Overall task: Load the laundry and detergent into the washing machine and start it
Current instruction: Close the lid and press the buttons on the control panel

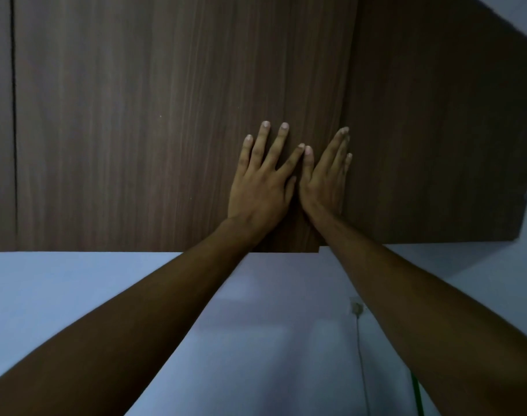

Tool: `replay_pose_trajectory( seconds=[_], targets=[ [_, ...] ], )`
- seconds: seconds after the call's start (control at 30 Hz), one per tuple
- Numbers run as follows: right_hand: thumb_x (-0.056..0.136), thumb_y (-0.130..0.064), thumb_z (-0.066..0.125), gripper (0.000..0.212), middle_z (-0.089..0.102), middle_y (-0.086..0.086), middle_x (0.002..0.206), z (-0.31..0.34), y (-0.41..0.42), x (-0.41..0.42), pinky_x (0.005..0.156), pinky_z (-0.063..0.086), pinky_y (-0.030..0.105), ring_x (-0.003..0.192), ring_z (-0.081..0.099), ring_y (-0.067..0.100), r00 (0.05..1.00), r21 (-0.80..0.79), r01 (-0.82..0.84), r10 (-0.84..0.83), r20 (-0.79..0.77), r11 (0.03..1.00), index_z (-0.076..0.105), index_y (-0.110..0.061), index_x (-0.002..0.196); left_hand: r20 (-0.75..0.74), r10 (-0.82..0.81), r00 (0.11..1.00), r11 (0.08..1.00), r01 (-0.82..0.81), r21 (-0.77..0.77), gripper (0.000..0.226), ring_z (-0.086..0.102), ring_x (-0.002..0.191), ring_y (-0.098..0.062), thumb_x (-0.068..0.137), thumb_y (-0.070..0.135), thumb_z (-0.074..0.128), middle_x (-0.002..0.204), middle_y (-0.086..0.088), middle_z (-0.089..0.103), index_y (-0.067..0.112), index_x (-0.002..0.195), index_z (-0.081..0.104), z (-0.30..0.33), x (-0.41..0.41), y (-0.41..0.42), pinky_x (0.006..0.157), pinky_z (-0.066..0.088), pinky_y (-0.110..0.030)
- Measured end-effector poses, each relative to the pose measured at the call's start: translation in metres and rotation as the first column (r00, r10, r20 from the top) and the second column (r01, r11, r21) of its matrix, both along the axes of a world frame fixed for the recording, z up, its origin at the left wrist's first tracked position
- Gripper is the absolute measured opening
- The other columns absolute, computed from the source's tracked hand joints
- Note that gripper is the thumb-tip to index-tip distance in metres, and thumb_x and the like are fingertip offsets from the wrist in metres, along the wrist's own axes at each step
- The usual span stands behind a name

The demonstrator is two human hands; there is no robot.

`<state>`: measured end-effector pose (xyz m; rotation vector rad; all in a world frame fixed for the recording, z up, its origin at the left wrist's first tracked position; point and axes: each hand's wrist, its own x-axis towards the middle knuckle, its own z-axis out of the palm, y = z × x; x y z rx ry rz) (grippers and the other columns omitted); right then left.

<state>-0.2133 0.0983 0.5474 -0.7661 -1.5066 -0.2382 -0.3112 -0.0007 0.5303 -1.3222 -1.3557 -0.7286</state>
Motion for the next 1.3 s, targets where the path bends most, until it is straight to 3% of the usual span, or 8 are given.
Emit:
replay_pose_trajectory(
  seconds=[0.43, 0.63, 0.9, 1.0, 1.17, 1.3],
  targets=[
    [0.1, -0.047, 0.014, 0.069, 0.008, 0.013, 0.162, -0.002, 0.019, -0.013, 0.123, 0.007, 0.042, 0.15, 0.006, 0.021, 0.997, 0.089, -0.027, 0.034, -0.075, 0.996, 0.008, -0.003, 0.153, -0.056, -0.008, 0.998, 0.999, 0.01, 0.035, 0.056, -0.002, 0.149, -0.033, 0.104, 0.044, 0.017, 0.163, -0.01, 0.005, 0.019, 0.154, 0.017, -0.003, -0.001, 0.021, 0.12, 0.005, -0.051],
    [0.102, -0.043, 0.017, 0.066, 0.013, 0.018, 0.16, 0.014, 0.017, -0.043, 0.123, 0.007, 0.043, 0.15, 0.009, 0.028, 0.985, 0.136, 0.17, -0.165, -0.047, 0.976, 0.017, 0.001, 0.152, -0.031, -0.056, 0.998, 0.996, 0.058, 0.063, 0.058, 0.003, 0.15, -0.028, 0.104, 0.038, 0.024, 0.162, -0.012, 0.01, 0.01, 0.154, 0.015, 0.0, -0.015, 0.023, 0.122, 0.006, -0.046],
    [0.103, -0.042, 0.02, 0.065, 0.014, 0.018, 0.16, 0.01, 0.018, -0.041, 0.123, 0.008, 0.041, 0.15, 0.01, 0.027, 0.978, 0.172, 0.21, -0.206, -0.039, 0.962, 0.016, 0.001, 0.152, -0.073, -0.037, 0.997, 0.997, 0.042, 0.062, 0.056, 0.0, 0.15, -0.03, 0.106, 0.031, 0.025, 0.162, -0.015, 0.005, 0.008, 0.154, 0.009, -0.003, -0.019, 0.025, 0.121, 0.007, -0.048],
    [0.103, -0.044, 0.017, 0.066, 0.008, 0.016, 0.161, 0.005, 0.015, -0.032, 0.123, 0.006, 0.041, 0.15, 0.006, 0.026, 0.988, 0.163, 0.136, -0.146, 0.052, 0.977, 0.011, -0.001, 0.153, -0.078, -0.018, 0.997, 0.997, 0.024, 0.074, 0.054, 0.0, 0.15, -0.031, 0.106, 0.03, 0.02, 0.162, -0.015, 0.004, 0.005, 0.154, 0.009, -0.003, -0.019, 0.026, 0.121, 0.008, -0.048],
    [0.104, -0.045, 0.02, 0.066, -0.005, 0.009, 0.163, -0.022, 0.007, 0.004, 0.123, 0.005, 0.043, 0.15, -0.006, 0.019, 0.945, 0.049, 0.108, -0.117, 0.306, 0.993, 0.0, -0.009, 0.154, 0.031, -0.132, 0.991, 0.991, 0.131, 0.037, 0.057, 0.002, 0.15, -0.026, 0.104, 0.034, 0.017, 0.162, -0.012, 0.008, 0.003, 0.153, 0.015, -0.027, 0.006, 0.032, 0.122, 0.005, -0.045],
    [0.104, -0.041, 0.024, 0.06, 0.005, 0.008, 0.163, -0.032, -0.006, 0.037, 0.123, 0.008, 0.04, 0.15, 0.003, 0.017, 0.91, -0.013, 0.085, -0.072, 0.408, 0.996, 0.012, -0.009, 0.154, 0.176, -0.261, 0.949, 0.965, 0.258, 0.04, 0.054, 0.006, 0.15, -0.023, 0.103, 0.03, 0.026, 0.16, -0.01, 0.019, 0.004, 0.15, 0.027, -0.038, 0.03, 0.036, 0.122, 0.005, -0.045]
  ],
)
